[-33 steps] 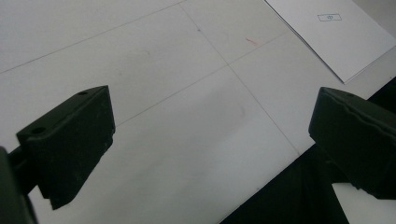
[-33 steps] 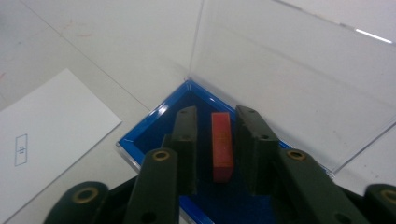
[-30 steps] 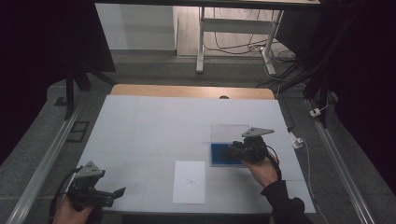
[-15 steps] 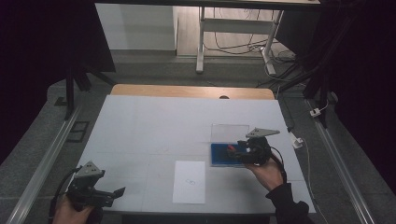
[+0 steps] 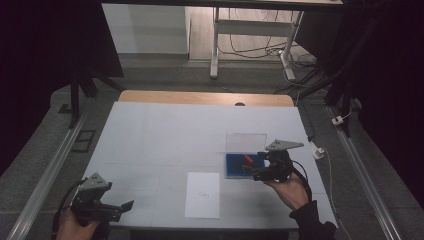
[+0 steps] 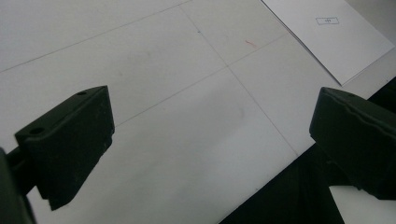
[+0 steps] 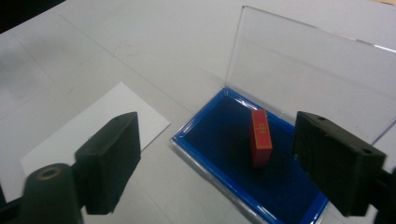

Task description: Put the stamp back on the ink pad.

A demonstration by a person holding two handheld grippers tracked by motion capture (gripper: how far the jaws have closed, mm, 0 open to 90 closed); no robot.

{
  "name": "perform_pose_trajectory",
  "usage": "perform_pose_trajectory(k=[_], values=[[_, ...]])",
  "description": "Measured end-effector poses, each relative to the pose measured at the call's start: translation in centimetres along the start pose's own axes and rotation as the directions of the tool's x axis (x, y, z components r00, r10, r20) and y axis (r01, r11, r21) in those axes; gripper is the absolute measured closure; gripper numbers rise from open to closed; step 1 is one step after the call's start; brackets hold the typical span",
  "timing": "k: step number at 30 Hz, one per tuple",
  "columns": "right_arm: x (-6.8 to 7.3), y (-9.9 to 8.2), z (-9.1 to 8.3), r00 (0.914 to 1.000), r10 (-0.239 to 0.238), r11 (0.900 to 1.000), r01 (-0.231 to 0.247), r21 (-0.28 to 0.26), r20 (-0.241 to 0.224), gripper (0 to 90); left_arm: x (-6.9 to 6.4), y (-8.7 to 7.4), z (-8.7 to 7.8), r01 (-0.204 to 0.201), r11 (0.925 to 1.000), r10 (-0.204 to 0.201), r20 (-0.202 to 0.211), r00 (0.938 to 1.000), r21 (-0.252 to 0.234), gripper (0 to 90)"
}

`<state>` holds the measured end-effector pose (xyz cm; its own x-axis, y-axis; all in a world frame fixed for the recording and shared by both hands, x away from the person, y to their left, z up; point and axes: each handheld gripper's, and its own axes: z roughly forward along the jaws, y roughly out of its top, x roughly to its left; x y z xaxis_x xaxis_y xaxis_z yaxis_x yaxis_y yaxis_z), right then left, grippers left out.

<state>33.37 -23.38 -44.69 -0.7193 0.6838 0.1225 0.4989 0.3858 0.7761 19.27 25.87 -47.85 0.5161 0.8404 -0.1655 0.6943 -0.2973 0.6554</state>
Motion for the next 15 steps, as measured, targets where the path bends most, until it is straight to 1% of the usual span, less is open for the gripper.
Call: perform_pose_trajectory(k=[5,8,10,13,15], values=[[0.5,-0.4,-0.6,1.0000,0.002,1.0000,-0.002,0.005,-0.006,8.2,0.0,0.0,0.0,0.002,1.0000,-0.002,-0.001,1.0000,0.002,0.6],[0.7,-0.8,-1.1,1.0000,0.006,1.0000,-0.006,0.004,0.006,4.6,0.0,0.0,0.0,0.002,1.0000,-0.002,-0.001,1.0000,0.002,0.6],[0.8,-1.0,-1.5,0.9999,0.010,0.9999,-0.010,0.002,0.004,3.0,0.0,0.0,0.0,0.002,1.0000,-0.002,-0.001,1.0000,0.002,0.6],[0.9,-1.5,-2.2,0.9999,-0.003,1.0000,0.003,-0.006,0.010,0.6,0.0,0.0,0.0,0.004,1.0000,-0.004,-0.001,1.0000,0.002,0.6],[1.0,-1.8,-2.6,0.9996,-0.009,0.9999,0.009,-0.009,0.026,0.0,0.0,0.0,0.0,0.005,1.0000,-0.005,0.000,1.0000,0.002,0.6]])
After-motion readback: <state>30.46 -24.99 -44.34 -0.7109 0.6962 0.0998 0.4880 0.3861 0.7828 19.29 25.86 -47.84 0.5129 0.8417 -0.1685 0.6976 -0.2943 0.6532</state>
